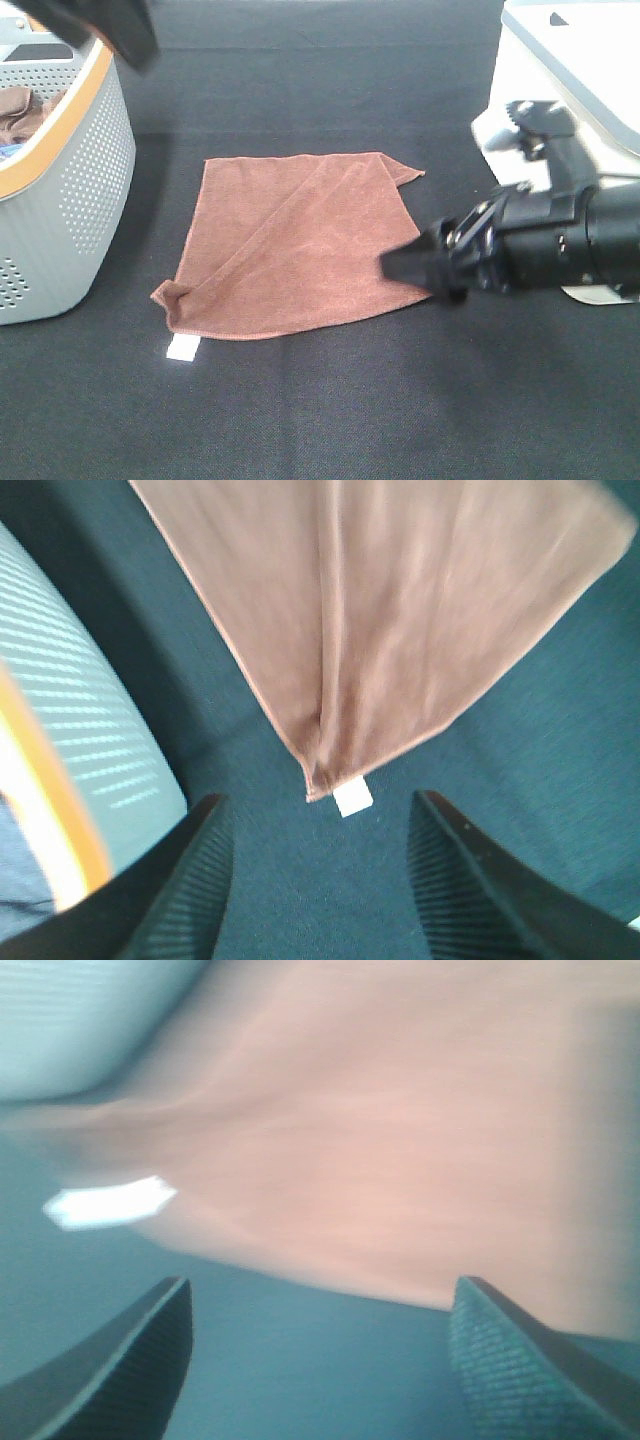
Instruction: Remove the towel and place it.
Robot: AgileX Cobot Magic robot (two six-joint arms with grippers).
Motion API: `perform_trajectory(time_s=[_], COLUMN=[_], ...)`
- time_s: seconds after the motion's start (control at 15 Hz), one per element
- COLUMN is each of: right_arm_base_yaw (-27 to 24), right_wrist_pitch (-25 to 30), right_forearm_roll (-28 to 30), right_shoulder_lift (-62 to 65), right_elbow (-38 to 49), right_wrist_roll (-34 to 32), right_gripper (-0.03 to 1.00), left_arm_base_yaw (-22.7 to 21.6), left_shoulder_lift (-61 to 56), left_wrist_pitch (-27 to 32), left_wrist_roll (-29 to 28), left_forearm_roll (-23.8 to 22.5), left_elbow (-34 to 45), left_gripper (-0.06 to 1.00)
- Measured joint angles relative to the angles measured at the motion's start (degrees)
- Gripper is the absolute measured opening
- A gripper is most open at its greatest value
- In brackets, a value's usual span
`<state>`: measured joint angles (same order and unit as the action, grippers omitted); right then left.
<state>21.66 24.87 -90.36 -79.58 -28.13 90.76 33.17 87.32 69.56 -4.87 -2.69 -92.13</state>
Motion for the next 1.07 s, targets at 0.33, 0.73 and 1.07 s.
perform_trajectory(time_s=[0.33,0.73,1.07], right_arm_base_yaw=[0.0,0.0,0.0], right_wrist_pitch=[10.1,20.8,23.9], right_forearm_roll=[39.7,59.1,68.0], right_shoulder_lift=[0.3,8.9,30.0], right_elbow=[-0.1,-0.1,0.2], right_wrist_roll=[-38.6,-62.5,-77.6], right_gripper=[0.69,0.69,0.69], left_arm_base_yaw=[0.0,0.0,0.0], left_shoulder_lift=[-11.6,-28.8,-54.5], left_wrist_pitch=[0.1,0.1,0.1], left_wrist_roll=[-0.7,-4.1,-9.7], left_forearm_roll=[0.8,3.2,3.3], left_elbow=[0.2,22.3,50.5], left_gripper=[0.52,0.52,0.52])
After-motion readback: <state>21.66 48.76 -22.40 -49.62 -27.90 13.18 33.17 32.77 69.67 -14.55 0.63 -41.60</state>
